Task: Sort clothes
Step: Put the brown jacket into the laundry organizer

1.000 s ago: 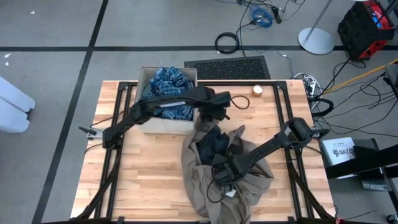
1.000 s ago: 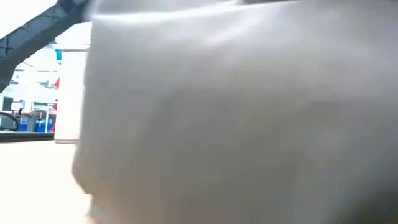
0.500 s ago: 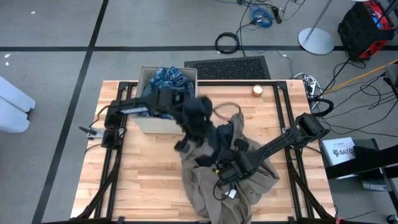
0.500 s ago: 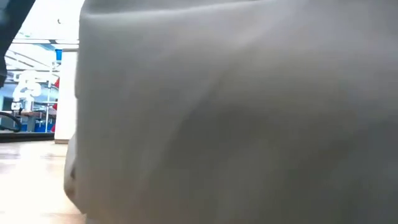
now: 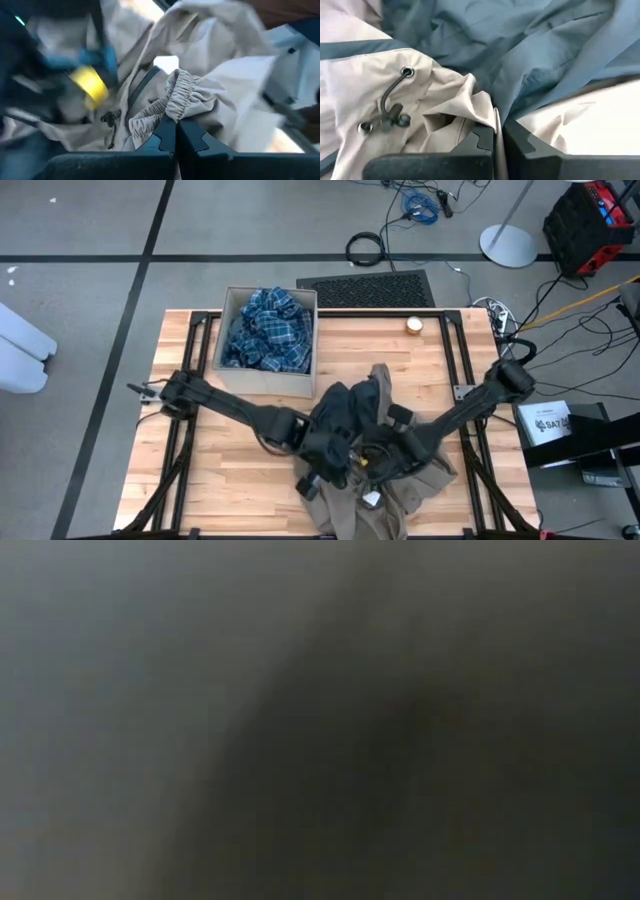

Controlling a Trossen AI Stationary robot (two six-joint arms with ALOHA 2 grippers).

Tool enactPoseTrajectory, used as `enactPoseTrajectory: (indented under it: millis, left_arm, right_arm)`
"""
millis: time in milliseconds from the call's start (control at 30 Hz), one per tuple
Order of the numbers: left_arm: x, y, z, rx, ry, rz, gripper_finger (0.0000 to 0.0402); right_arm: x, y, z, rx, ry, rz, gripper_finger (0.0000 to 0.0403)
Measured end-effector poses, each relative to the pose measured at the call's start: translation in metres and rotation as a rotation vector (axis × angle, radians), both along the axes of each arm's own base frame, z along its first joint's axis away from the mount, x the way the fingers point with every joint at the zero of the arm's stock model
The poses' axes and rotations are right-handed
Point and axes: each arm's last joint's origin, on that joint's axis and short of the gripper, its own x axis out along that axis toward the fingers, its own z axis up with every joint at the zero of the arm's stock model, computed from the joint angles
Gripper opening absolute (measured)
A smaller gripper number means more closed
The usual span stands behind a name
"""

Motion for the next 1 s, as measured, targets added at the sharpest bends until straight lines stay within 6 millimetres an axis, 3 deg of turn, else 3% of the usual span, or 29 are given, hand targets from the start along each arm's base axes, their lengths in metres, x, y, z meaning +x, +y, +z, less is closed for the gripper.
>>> enactPoseTrajectory:
  millis: [167,300,400,567,767,1000]
  left_arm:
    - [0.003,0.002,-0.06,-0.01,0.034,0.045,0.0]
    - [0.002,0.016,-0.092,-0.023,0.06,0.104,0.0]
    - [0.005,0.029,-0.104,-0.058,0.06,0.176,0.0]
    - [0.01,0.045,-0.107,-0.11,0.06,0.27,0.0009]
    - [0.01,0.042,-0.102,-0.098,0.063,0.261,0.008]
    - [0.01,0.036,-0.064,0.032,0.052,0.287,0.0155]
  right_arm:
    - [-0.018,0.009,0.024,0.024,-0.115,0.016,0.0004]
    - [-0.023,0.014,0.033,0.034,-0.182,0.038,0.0004]
    - [-0.021,0.017,0.034,0.049,-0.204,0.059,0.0004]
    - [-0.016,0.021,0.036,0.07,-0.241,0.1,0.0004]
    - [-0.016,0.02,0.036,0.065,-0.236,0.108,0.0004]
    - [-0.017,0.02,0.036,0.059,-0.231,0.117,0.0004]
